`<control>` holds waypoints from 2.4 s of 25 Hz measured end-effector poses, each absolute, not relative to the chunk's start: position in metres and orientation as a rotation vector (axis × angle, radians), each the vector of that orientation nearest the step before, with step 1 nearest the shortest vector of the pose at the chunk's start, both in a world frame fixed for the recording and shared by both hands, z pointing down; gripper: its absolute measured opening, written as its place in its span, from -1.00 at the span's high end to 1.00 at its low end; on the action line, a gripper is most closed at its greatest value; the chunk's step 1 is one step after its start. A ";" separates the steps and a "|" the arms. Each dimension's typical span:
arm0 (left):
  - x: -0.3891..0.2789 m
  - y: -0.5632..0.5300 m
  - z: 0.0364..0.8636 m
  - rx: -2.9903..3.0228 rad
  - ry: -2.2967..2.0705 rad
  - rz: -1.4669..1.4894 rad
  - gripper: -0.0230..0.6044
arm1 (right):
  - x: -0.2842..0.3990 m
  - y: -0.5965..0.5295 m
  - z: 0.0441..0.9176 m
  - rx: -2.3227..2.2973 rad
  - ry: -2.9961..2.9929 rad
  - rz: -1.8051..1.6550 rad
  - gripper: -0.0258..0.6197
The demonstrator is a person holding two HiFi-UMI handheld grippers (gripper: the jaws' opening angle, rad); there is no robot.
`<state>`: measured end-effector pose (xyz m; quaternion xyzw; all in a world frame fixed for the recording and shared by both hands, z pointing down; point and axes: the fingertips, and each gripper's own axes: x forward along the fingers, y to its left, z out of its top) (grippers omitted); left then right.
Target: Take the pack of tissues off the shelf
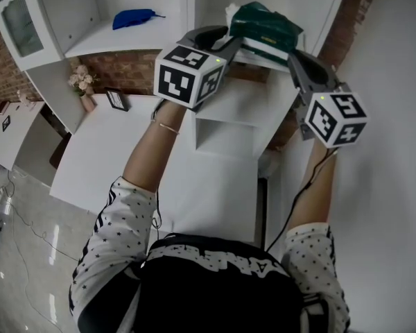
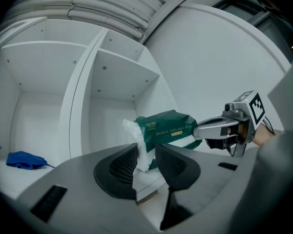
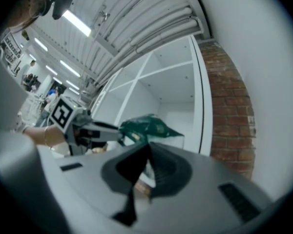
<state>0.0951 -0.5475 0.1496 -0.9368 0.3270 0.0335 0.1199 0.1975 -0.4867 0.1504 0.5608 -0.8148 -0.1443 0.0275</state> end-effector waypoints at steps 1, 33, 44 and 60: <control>0.095 -0.546 0.150 -2.726 0.967 0.095 0.48 | 0.198 -0.486 0.151 1.743 -2.516 -0.445 0.80; 0.028 -0.471 0.171 -2.371 1.224 0.188 0.68 | 0.144 -0.446 0.181 1.908 -2.590 -0.574 0.80; 0.012 -0.450 0.197 -2.373 1.263 0.155 0.68 | 0.128 -0.427 0.209 1.886 -2.608 -0.510 0.80; -0.008 -0.431 0.252 -2.462 1.283 0.140 0.68 | 0.109 -0.407 0.265 1.859 -2.634 -0.372 0.80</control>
